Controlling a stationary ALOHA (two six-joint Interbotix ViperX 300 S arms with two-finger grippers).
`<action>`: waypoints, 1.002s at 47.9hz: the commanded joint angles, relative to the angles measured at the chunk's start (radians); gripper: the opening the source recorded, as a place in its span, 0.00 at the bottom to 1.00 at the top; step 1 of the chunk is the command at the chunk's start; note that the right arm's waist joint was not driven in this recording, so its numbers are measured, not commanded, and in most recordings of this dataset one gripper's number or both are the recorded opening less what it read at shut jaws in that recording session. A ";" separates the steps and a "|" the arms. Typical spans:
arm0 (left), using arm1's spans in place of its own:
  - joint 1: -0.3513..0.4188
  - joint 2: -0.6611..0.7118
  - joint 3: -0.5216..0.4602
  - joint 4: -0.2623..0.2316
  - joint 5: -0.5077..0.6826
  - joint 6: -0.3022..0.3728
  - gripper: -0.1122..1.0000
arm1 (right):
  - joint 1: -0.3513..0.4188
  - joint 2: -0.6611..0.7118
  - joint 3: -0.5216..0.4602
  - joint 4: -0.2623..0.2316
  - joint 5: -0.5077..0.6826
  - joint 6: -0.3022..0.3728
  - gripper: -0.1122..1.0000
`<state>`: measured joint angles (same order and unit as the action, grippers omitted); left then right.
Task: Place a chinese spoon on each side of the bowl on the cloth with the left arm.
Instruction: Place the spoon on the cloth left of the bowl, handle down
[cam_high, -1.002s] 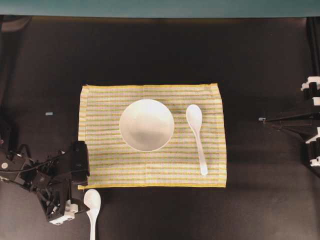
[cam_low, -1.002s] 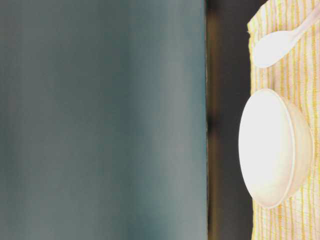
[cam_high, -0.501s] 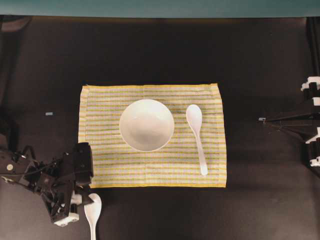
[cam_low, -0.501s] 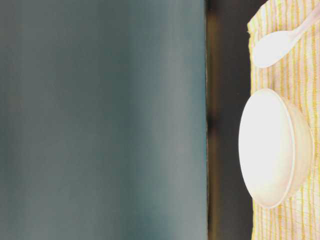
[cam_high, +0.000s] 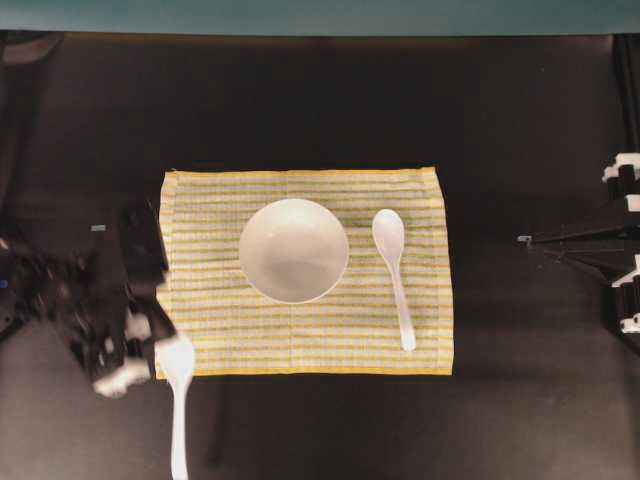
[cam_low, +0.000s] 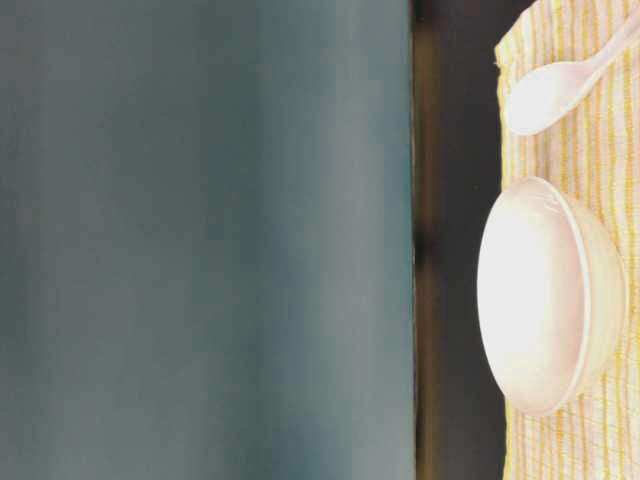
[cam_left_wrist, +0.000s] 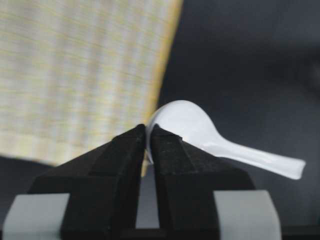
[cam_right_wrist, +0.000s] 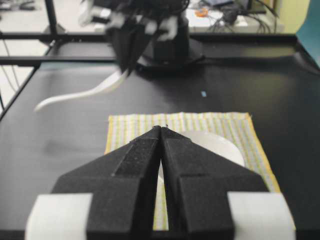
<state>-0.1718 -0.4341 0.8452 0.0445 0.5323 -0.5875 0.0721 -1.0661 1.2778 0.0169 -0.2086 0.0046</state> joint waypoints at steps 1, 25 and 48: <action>0.078 -0.054 -0.049 0.003 0.109 0.100 0.15 | 0.000 0.005 -0.006 0.002 -0.008 0.002 0.10; 0.397 0.041 -0.061 0.003 0.064 0.402 0.15 | 0.000 0.005 -0.006 0.002 -0.012 0.002 0.10; 0.431 0.227 -0.038 0.003 -0.115 0.413 0.15 | 0.000 0.005 -0.003 0.002 -0.012 0.002 0.10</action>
<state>0.2531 -0.2102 0.8069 0.0445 0.4587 -0.1764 0.0721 -1.0661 1.2793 0.0169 -0.2117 0.0046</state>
